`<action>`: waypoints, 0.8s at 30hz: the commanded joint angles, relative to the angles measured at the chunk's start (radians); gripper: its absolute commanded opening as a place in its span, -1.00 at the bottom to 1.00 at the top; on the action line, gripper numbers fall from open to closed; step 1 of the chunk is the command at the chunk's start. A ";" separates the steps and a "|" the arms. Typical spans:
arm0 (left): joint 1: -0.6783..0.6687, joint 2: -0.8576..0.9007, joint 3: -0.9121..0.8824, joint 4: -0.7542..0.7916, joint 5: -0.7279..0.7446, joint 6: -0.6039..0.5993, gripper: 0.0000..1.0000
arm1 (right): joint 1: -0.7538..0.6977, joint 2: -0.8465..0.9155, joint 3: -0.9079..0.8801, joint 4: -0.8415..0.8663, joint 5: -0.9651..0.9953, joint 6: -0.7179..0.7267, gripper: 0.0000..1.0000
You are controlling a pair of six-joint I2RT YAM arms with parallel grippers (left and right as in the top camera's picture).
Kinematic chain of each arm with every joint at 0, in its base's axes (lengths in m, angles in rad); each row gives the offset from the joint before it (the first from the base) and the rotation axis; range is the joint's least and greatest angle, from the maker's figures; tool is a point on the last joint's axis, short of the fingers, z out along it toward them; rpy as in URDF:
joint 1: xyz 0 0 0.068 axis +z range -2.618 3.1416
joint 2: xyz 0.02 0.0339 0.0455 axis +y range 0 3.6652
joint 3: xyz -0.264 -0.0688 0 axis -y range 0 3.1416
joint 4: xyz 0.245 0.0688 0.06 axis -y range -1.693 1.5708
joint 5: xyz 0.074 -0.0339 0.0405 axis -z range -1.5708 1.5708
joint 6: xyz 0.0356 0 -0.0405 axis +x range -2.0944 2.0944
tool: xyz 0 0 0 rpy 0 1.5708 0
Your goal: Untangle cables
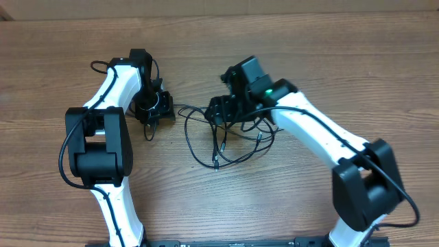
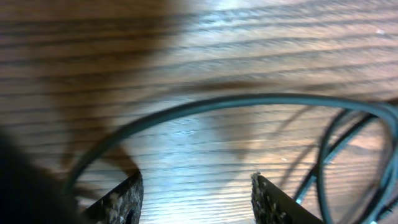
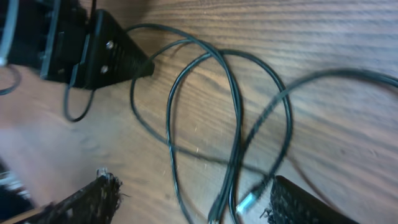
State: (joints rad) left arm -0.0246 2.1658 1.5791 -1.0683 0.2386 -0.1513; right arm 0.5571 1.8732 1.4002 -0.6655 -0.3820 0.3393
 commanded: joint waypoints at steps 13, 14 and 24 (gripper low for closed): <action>-0.002 -0.048 0.006 -0.004 0.075 -0.064 0.07 | 0.042 0.145 -0.008 0.039 0.090 -0.005 -0.75; -0.002 -0.053 0.006 -0.004 0.076 -0.087 0.08 | 0.041 0.145 -0.008 0.030 0.090 -0.005 -0.81; -0.002 -0.055 0.054 -0.055 0.093 -0.219 -0.05 | 0.041 0.145 -0.008 -0.135 0.117 -0.060 -0.92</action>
State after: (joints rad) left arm -0.0246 2.1490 1.5810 -1.0916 0.3073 -0.3122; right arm 0.5972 2.0144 1.3983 -0.7593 -0.2958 0.3161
